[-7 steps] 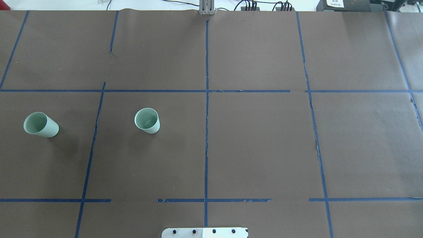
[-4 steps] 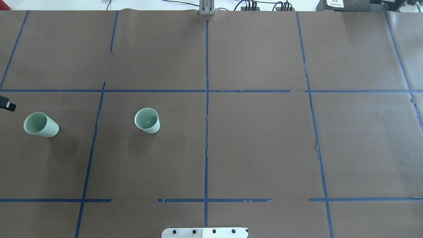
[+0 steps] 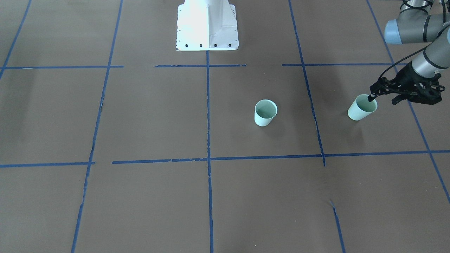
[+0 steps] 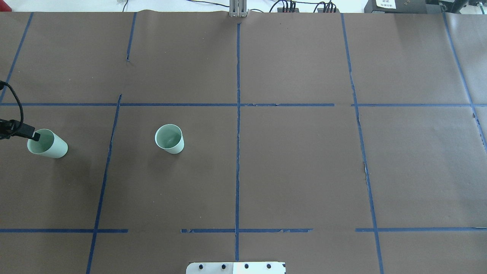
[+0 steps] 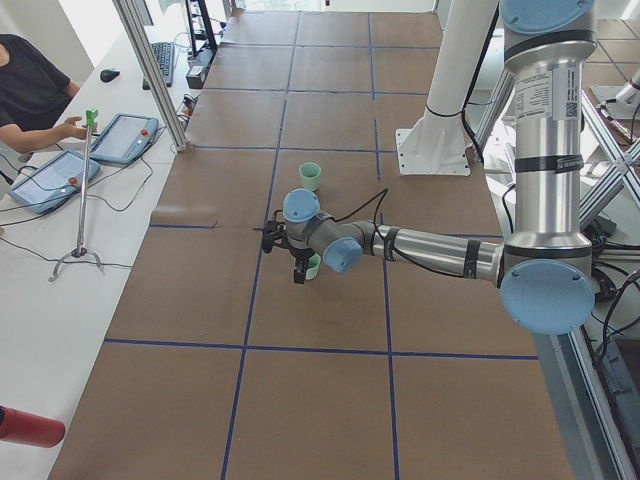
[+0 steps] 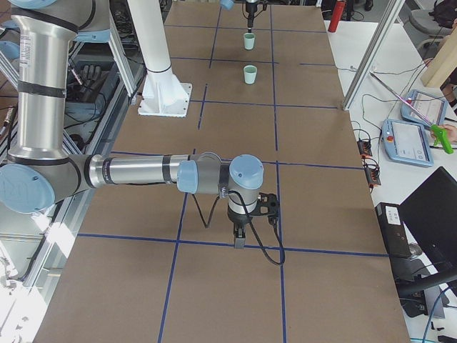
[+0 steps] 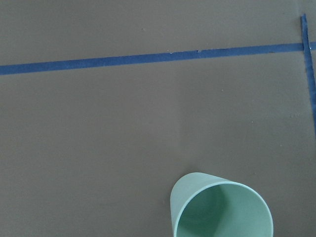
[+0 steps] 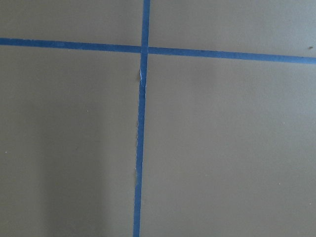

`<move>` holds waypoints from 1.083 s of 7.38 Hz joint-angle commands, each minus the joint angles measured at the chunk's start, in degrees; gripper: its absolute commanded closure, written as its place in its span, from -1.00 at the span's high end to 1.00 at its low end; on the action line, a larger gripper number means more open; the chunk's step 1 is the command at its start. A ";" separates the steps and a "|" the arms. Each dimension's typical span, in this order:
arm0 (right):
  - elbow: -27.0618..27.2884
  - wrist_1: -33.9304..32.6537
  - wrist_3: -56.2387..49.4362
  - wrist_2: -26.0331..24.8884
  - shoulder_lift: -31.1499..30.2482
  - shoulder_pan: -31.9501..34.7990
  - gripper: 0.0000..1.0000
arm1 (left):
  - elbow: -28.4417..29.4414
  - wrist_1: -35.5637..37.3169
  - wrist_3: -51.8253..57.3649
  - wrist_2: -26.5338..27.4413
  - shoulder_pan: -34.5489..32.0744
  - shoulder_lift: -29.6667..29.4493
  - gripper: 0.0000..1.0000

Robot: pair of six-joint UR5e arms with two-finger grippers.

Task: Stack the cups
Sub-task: 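Lower the left gripper onto the outer pale green cup and grasp it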

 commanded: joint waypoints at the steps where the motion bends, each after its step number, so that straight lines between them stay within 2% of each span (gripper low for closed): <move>1: 0.00 0.00 0.00 0.00 0.00 0.08 1.00 | 2.31 -0.25 0.22 0.12 0.23 -1.30 1.00; 6: 0.00 0.00 0.00 0.00 0.00 0.00 1.00 | 3.20 -1.30 0.48 1.09 3.30 -1.30 0.98; 7: 0.00 0.00 0.00 0.00 0.00 0.08 1.00 | 3.12 -1.31 0.57 1.09 3.31 -1.21 0.33; 8: 0.00 0.00 0.00 0.00 0.00 0.09 1.00 | 2.94 -1.22 0.57 1.26 3.31 -1.30 -0.51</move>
